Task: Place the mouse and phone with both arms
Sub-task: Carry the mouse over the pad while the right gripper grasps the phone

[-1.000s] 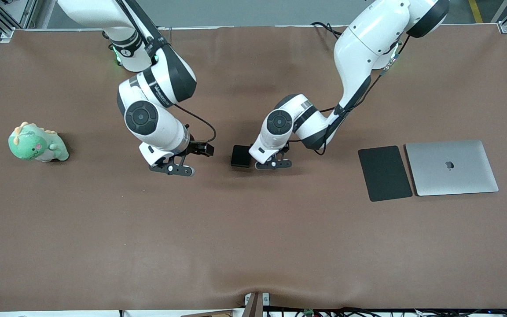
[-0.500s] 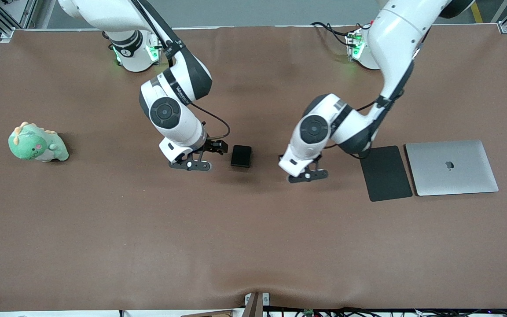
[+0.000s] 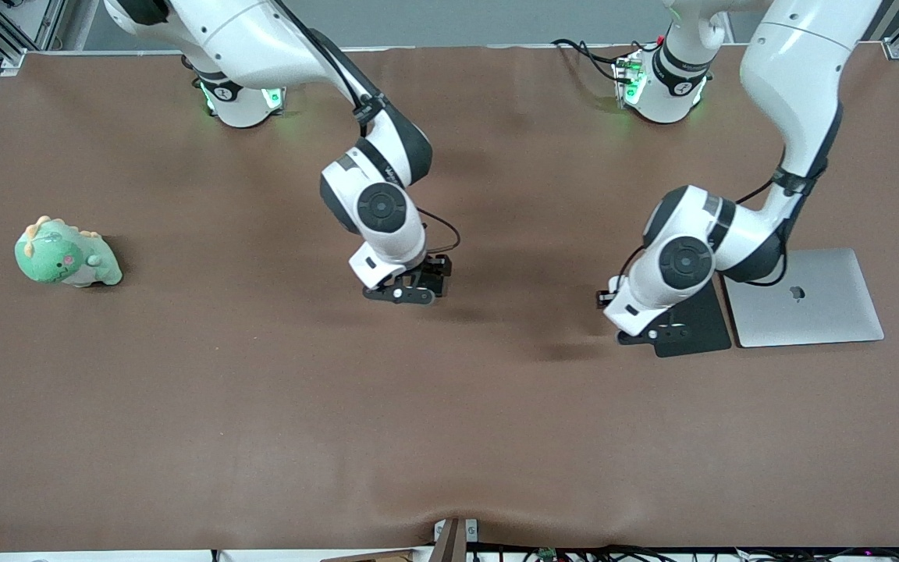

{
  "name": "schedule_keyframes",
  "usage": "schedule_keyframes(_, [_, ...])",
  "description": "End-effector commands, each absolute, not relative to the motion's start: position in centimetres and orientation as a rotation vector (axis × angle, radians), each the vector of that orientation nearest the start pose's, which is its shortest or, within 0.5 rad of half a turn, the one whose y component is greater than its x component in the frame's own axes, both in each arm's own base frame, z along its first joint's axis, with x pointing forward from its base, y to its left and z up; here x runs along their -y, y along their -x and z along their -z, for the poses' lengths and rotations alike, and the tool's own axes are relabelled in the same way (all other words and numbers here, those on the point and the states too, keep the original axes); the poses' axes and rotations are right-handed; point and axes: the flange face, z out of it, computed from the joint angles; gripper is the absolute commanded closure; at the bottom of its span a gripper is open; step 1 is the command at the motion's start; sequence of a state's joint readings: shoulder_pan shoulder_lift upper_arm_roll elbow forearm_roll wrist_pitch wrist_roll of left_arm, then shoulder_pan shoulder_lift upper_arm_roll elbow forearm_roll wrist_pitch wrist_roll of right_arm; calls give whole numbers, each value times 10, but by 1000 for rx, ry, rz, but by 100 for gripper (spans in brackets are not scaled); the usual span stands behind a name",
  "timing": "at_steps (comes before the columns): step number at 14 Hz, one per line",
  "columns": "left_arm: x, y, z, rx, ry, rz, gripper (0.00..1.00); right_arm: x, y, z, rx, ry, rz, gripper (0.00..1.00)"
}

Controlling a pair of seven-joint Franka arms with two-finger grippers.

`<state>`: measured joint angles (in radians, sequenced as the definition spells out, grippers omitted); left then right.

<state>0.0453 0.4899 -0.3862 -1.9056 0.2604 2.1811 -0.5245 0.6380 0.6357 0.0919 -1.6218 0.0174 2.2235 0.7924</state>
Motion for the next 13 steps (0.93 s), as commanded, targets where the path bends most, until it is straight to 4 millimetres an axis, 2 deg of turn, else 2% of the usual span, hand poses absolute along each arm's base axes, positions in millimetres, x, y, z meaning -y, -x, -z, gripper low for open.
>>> schedule_keyframes(1, [146, -576, -250, -2, 3032, -203, 43, -456, -531, -236, -105, 3125, -26, 0])
schedule_keyframes(4, [91, -573, -232, -63, 3074, -174, 42, -461, -526, -220, -56, 3143, 13, 0])
schedule_keyframes(9, [33, -577, -211, -73, 3114, -145, 39, -462, -525, -202, -72, 3128, 5, 0])
schedule_keyframes(13, [35, -579, -188, -70, 3153, -111, 35, -465, -521, -195, -66, 3127, 2, 0])
